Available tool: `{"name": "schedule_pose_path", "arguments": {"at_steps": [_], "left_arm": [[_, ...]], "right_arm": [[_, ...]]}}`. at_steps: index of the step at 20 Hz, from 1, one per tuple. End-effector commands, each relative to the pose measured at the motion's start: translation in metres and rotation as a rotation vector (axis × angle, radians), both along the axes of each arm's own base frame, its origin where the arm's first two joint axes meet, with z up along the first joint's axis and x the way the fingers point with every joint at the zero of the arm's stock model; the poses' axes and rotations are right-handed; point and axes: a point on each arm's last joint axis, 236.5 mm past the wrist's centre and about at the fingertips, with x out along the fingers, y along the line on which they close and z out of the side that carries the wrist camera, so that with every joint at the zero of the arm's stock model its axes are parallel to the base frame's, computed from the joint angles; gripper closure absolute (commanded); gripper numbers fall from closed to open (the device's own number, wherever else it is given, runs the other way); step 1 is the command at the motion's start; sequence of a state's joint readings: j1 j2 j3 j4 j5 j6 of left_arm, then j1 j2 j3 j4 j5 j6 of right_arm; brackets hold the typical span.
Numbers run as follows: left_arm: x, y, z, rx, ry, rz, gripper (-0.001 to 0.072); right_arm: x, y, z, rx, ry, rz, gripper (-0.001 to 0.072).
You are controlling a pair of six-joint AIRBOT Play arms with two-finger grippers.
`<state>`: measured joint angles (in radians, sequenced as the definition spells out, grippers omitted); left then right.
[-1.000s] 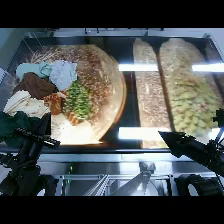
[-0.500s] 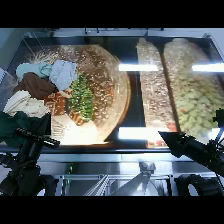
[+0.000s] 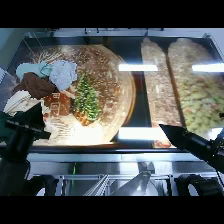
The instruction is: Fold the shirts.
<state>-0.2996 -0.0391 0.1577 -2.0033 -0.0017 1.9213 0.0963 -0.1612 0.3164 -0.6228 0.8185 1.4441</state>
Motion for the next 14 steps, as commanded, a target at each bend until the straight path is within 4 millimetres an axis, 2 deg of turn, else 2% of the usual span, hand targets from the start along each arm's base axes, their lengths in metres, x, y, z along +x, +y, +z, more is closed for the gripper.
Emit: {"name": "schedule_pose_path", "arguments": {"at_steps": [1,4,7,9,11,14], "left_arm": [[0.044,-0.006,0.005,-0.003,0.309,-0.019,0.0693],[0.085,0.002,-0.01,-0.009,0.713,-0.054,0.0702],[0.1,0.007,-0.033,0.016,1.044,-0.143,0.0702],[0.105,0.003,-0.046,0.008,1.137,-0.169,0.0702],[0.119,0.001,-0.053,-0.065,1.158,-0.129,0.0702],[0.139,0.003,-0.07,-0.084,1.164,-0.102,0.0702]], "right_arm": [[0.031,-0.008,-0.003,-0.025,0.02,-0.049,0.0696],[0.065,0.0,-0.003,-0.132,0.05,0.033,0.0696],[0.105,-0.007,0.0,-0.263,0.11,0.136,0.0696],[0.131,-0.021,-0.002,-0.271,0.169,0.142,0.0696],[0.152,-0.036,-0.007,-0.259,0.198,0.101,0.0696],[0.159,-0.048,-0.025,-0.277,0.24,0.082,0.0696]]}}
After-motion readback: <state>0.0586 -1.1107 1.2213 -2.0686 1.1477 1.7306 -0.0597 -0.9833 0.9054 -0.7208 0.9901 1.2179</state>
